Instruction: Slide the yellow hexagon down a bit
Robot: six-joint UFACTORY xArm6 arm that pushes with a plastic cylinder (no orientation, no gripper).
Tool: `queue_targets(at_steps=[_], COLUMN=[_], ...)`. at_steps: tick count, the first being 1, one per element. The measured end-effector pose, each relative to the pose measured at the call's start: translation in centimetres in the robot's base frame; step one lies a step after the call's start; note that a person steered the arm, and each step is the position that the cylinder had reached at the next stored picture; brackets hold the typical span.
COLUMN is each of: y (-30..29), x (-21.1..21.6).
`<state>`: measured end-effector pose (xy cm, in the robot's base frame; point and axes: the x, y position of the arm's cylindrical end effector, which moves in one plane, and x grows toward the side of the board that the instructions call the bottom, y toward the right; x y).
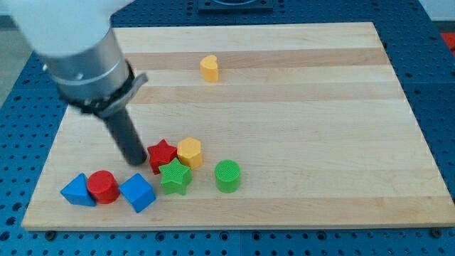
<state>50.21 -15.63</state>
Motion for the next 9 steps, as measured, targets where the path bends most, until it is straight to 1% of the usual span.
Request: queue_targets(at_steps=[1,2,3,4,5,7,8,9], y=[0.0,1.7,3.5,4.0,6.3,7.1,7.3,7.3], x=[-5.0,-7.1,-7.1,-6.8,-4.9,-3.3,-0.9,-0.7])
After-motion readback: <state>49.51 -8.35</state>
